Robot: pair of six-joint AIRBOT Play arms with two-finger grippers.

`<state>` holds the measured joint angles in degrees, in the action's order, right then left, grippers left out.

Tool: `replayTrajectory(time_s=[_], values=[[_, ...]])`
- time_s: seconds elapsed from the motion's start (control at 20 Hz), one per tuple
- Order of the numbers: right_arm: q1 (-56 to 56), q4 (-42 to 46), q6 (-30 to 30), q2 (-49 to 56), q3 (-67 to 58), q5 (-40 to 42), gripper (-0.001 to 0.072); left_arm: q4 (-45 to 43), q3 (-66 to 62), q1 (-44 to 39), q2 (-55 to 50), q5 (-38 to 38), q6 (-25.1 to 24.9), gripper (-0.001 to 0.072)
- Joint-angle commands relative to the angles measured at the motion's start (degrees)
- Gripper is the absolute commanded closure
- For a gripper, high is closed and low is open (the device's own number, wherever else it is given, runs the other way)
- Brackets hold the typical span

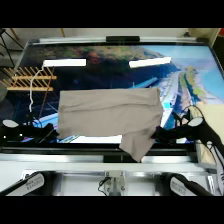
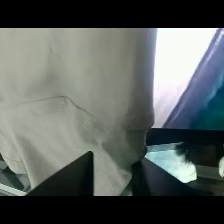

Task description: Fold the shirts.

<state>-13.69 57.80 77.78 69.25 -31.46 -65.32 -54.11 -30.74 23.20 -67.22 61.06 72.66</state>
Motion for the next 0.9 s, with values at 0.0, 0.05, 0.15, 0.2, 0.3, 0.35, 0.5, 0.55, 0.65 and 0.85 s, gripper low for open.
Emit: replayTrajectory(time_s=[0.0,0.05,0.15,0.2,0.3,0.35,0.5,0.55,0.65,0.85], values=[[5.90,2.01,1.29,-0.02,0.20,1.09,0.0521,0.02,-0.07,0.00,0.04,-0.02,-0.02,0.0675],[7.72,2.93,1.31,-0.09,-0.24,0.79,0.0649,0.02,-0.07,0.02,0.04,-0.02,-0.04,0.0675],[8.35,3.76,1.31,-1.18,-2.64,-0.92,0.0647,0.04,-1.22,0.04,0.07,0.13,-1.25,0.0676],[7.87,4.02,1.31,-2.05,-4.76,-2.16,0.0647,0.20,-2.75,0.04,0.13,0.85,-2.58,0.0675],[6.49,4.28,2.21,-3.72,-10.27,-3.34,0.0647,0.20,-7.19,0.07,0.15,3.10,-3.21,0.0676],[5.92,4.26,3.30,-3.89,-13.49,-3.72,0.0647,0.20,-9.60,0.04,0.15,4.04,-3.19,0.0677],[6.75,3.80,5.20,-2.49,-20.83,-1.29,0.0647,0.79,-16.20,-0.96,-0.13,3.96,-2.97,0.0677],[7.52,3.76,5.46,-1.07,-22.97,0.39,0.0647,1.57,-18.03,-1.62,-0.66,3.23,-2.97,0.0677],[8.28,3.48,6.10,2.62,-27.56,3.30,0.0647,3.21,-21.62,-2.60,-2.38,1.29,-2.54,0.0678],[8.26,3.15,7.39,12.79,-40.02,9.03,0.0647,3.93,-30.53,-2.89,-9.38,-3.02,2.97,0.0678]])
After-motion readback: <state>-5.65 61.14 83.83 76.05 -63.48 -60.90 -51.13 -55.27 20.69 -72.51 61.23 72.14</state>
